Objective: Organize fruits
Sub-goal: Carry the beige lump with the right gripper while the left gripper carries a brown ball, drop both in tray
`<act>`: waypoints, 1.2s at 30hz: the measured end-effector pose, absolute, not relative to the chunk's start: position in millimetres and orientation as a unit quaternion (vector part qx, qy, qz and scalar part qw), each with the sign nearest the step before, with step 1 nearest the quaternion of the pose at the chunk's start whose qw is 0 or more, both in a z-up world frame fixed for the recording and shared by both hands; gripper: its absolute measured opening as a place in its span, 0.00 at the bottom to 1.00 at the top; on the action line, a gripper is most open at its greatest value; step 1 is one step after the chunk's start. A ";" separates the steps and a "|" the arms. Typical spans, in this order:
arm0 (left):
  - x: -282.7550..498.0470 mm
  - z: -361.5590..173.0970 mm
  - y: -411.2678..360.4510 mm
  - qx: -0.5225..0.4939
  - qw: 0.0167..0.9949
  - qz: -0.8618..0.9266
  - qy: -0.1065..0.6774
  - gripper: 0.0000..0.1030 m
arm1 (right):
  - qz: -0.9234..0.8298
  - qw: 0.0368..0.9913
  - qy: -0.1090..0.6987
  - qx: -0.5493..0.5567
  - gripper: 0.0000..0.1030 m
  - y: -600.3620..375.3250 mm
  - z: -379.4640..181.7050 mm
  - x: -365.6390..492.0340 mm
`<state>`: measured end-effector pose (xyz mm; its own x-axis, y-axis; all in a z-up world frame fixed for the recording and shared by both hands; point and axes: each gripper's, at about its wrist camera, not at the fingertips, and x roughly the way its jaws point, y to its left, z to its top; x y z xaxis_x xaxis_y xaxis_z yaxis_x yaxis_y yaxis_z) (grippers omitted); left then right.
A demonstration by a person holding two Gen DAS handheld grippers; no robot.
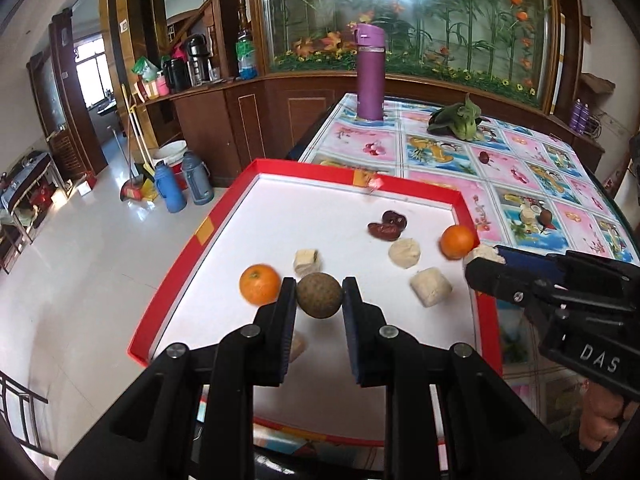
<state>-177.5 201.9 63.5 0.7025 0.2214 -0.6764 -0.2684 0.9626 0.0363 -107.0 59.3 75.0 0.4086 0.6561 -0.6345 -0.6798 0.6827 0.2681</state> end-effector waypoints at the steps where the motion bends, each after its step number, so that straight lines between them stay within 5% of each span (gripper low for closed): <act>1: -179.0 60.4 203.1 -0.032 0.921 0.131 0.365 0.24 | 0.402 0.836 0.374 -0.022 0.27 65.7 73.0 -109.3; 30: -168.5 29.3 204.9 0.001 0.898 0.134 0.419 0.26 | 0.399 0.799 0.445 -0.065 0.28 100.0 33.8 -119.1; 33: -165.1 29.6 207.0 -0.002 0.899 0.130 0.418 0.38 | 0.400 0.798 0.446 -0.063 0.28 97.0 33.9 -118.9; 35: -161.4 27.6 212.4 -0.006 0.895 0.142 0.422 0.66 | 0.398 0.798 0.449 -0.059 0.28 93.1 33.6 -116.5; 36: -159.0 26.2 216.7 -0.013 0.894 0.146 0.422 0.69 | 0.403 0.795 0.449 -0.054 0.30 90.5 34.3 -115.8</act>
